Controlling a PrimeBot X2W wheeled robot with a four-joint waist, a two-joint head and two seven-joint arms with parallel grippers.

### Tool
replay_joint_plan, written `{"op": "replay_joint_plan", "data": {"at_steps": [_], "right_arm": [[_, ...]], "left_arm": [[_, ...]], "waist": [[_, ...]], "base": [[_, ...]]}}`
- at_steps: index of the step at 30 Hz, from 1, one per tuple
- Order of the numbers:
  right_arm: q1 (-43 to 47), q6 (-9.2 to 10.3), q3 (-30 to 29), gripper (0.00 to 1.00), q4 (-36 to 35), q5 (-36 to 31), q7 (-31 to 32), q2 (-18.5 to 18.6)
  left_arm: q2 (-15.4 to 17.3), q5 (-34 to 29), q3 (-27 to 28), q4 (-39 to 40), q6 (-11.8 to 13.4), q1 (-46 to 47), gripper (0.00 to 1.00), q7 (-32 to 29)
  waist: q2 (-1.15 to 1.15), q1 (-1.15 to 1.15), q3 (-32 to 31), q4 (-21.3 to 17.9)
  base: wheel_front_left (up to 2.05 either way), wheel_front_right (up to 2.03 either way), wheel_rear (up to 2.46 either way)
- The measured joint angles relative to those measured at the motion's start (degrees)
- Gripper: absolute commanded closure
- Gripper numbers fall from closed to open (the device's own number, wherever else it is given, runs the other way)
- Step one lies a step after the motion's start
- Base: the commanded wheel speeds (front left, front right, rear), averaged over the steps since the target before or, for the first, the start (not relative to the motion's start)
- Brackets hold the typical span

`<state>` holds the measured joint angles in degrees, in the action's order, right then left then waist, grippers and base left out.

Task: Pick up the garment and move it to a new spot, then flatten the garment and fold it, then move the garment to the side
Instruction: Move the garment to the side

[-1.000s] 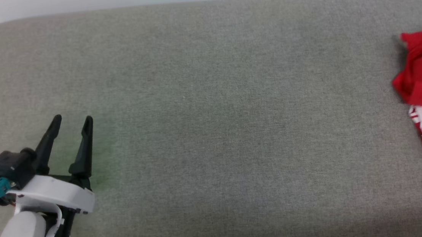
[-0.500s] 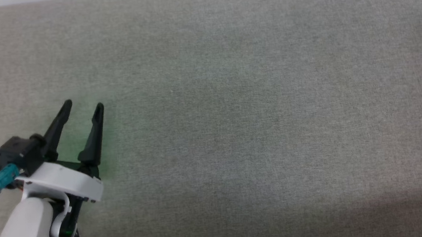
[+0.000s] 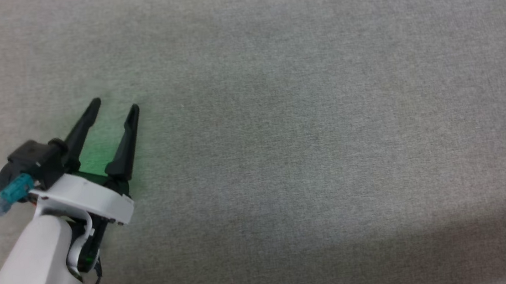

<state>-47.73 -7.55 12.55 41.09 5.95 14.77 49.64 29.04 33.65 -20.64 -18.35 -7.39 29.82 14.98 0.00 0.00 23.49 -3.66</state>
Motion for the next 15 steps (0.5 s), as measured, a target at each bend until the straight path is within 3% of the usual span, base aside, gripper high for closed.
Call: {"op": "replay_joint_plan", "data": {"at_steps": [7, 10, 15], "right_arm": [[-0.87, 0.01, -3.07, 1.00, 1.83, -1.53, -0.21, -3.59], [-0.87, 0.01, -4.71, 0.85, 2.88, -2.35, 0.34, -5.61], [-0.37, 0.01, -7.73, 0.78, 4.21, -3.76, 0.47, -8.31]], "left_arm": [[0.44, 0.66, -1.19, -0.33, 0.00, 1.70, 0.00, 0.01], [0.58, 0.88, -1.46, -0.45, -0.01, 2.13, 0.00, 0.00], [0.43, 1.20, -1.89, -0.65, 0.00, 2.74, 0.00, 0.00]], "waist": [[0.00, 0.00, 1.23, -0.99], [0.00, 0.00, 1.46, -0.98], [0.00, 0.00, 1.59, -0.54]], "base": [[0.00, 0.00, 0.00], [0.00, 0.00, 0.00], [0.00, 0.00, 0.00]]}}
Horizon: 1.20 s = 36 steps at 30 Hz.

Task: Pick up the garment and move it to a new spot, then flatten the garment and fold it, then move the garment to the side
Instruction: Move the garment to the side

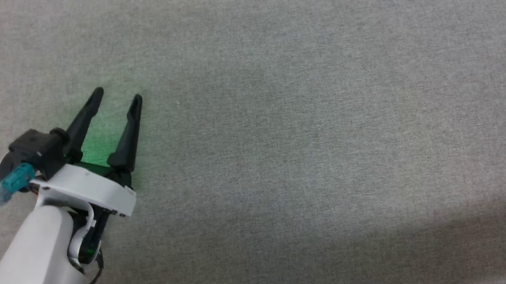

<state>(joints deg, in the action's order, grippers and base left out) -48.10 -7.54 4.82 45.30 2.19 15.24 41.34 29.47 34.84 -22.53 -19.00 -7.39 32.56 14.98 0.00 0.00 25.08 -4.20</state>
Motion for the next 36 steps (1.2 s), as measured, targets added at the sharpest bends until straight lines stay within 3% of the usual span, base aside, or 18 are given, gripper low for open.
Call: {"op": "replay_joint_plan", "data": {"at_steps": [5, 7, 9, 11, 13, 21, 36], "right_arm": [[0.90, 0.00, -2.82, 0.64, 0.63, -1.20, 0.10, -1.46], [0.96, 0.00, -3.74, 0.53, 0.33, -1.66, -0.11, -2.01], [1.17, 0.00, -4.60, 0.51, -0.10, -2.24, -0.03, -2.41], [1.43, 0.00, -5.39, 0.13, -0.75, -2.48, -0.12, -2.75], [1.51, 0.00, -5.72, 0.00, -1.46, -2.72, -0.12, -3.02], [2.00, 0.00, -5.17, 0.00, -6.09, -0.02, -0.96, -4.97], [8.26, 0.00, -2.96, 0.00, -12.01, 6.58, -10.35, -9.91]], "left_arm": [[-0.12, 0.38, 0.23, -0.08, 0.00, 0.07, 0.00, 0.00], [-0.09, 0.38, 0.45, -0.05, -0.01, 0.07, 0.00, 0.01], [-0.07, 0.41, 0.60, -0.07, 0.00, 0.05, 0.00, 0.00], [0.00, 0.46, 0.71, -0.07, 0.00, 0.03, 0.00, 0.00], [0.01, 0.47, 0.93, -0.07, 0.00, -0.03, 0.00, 0.00], [0.09, 0.88, 1.81, -0.11, 0.00, -1.08, 0.00, 0.00], [0.29, 1.43, 5.97, 0.24, -0.01, -5.98, 0.00, 0.00]], "waist": [[0.00, 0.00, 0.01, 0.51], [0.00, 0.00, -0.08, 0.59], [0.00, 0.00, -0.24, 0.63], [0.00, 0.00, -0.50, 0.64], [0.00, 0.00, -0.89, 0.69], [0.00, 0.00, -3.17, 1.10], [0.00, 0.00, -8.44, 3.34]], "base": [[0.00, 0.00, 0.00], [0.00, 0.00, 0.00], [0.00, 0.00, 0.00], [0.00, 0.00, 0.00], [0.00, 0.00, 0.00], [0.00, 0.00, 0.00], [0.00, 0.00, 0.00]]}}
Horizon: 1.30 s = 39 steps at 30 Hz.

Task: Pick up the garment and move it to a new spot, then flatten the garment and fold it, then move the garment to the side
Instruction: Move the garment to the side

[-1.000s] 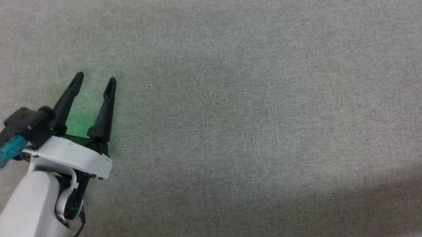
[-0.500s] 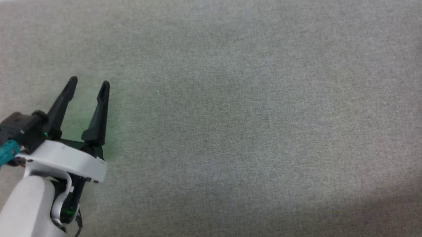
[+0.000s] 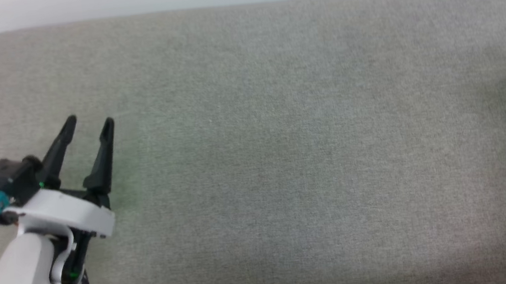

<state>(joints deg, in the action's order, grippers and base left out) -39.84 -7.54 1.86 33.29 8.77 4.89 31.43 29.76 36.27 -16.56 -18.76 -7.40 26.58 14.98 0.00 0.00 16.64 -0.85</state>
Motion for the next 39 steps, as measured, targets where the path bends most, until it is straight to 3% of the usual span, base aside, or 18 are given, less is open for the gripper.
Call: {"op": "replay_joint_plan", "data": {"at_steps": [9, 19, 28, 39], "right_arm": [[6.84, 0.00, 1.62, 0.00, -2.26, 3.13, -8.54, -2.45], [13.64, 0.00, 1.30, 0.00, -1.87, 1.51, -16.74, -7.67], [21.39, 0.00, -1.22, 0.00, -4.67, -0.85, -19.54, -12.99], [33.42, 0.00, -4.90, 0.00, -13.79, -3.43, -19.85, -19.04]], "left_arm": [[0.07, -1.26, 3.48, -0.30, 0.00, -5.71, 0.00, 0.01], [0.52, -2.01, 7.48, 1.52, 0.00, -13.51, 0.00, 0.00], [-0.11, -2.41, 11.47, 3.19, 0.00, -20.41, 0.00, 0.00], [-1.03, -2.00, 12.70, 4.76, 0.00, -24.99, 0.00, 0.00]], "waist": [[0.00, 0.00, -4.46, 1.76], [0.00, 0.00, -9.63, 3.09], [0.00, 0.00, -13.66, 3.45], [0.00, 0.00, -16.67, 3.57]], "base": [[0.00, 0.00, 0.00], [0.00, 0.00, 0.00], [0.00, 0.00, 0.00], [0.00, 0.00, 0.00]]}}
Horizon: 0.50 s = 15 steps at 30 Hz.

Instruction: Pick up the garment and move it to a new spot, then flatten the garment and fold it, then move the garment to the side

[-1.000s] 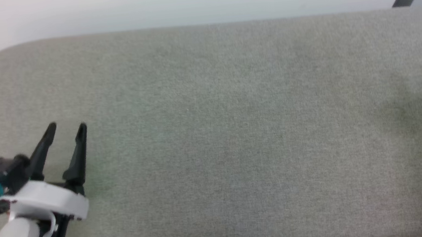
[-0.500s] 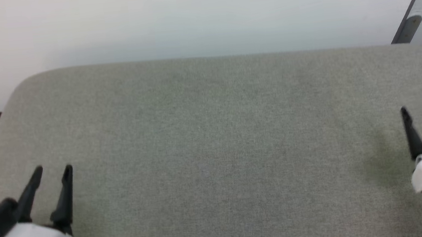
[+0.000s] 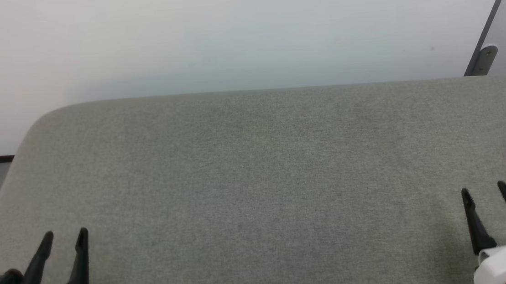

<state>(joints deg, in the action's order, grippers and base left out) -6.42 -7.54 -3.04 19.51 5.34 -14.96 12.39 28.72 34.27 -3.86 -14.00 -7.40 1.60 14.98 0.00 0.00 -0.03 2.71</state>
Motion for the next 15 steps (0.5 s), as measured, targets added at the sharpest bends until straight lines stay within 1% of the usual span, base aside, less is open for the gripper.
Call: {"op": "replay_joint_plan", "data": {"at_steps": [6, 10, 15], "right_arm": [[4.15, 0.00, -0.48, 0.00, -4.21, -1.05, 0.00, -2.52], [6.43, 0.00, -1.10, 0.00, -6.72, -1.54, -0.01, -3.75], [8.37, 0.00, -0.51, 0.00, -8.70, -2.04, 0.00, -4.79]], "left_arm": [[-0.33, 0.73, 0.71, 0.86, 0.00, -1.86, 0.00, 0.01], [-0.48, 0.96, 1.01, 1.07, 0.00, -2.28, 0.00, 0.01], [-0.83, 1.05, 1.77, 1.21, 0.00, -3.24, 0.00, 0.01]], "waist": [[0.00, 0.00, -0.70, -0.16], [0.00, 0.00, -0.96, -0.16], [0.00, 0.00, -1.11, -0.46]], "base": [[0.00, 0.00, 0.00], [0.00, 0.00, 0.00], [0.00, 0.00, 0.00]]}}
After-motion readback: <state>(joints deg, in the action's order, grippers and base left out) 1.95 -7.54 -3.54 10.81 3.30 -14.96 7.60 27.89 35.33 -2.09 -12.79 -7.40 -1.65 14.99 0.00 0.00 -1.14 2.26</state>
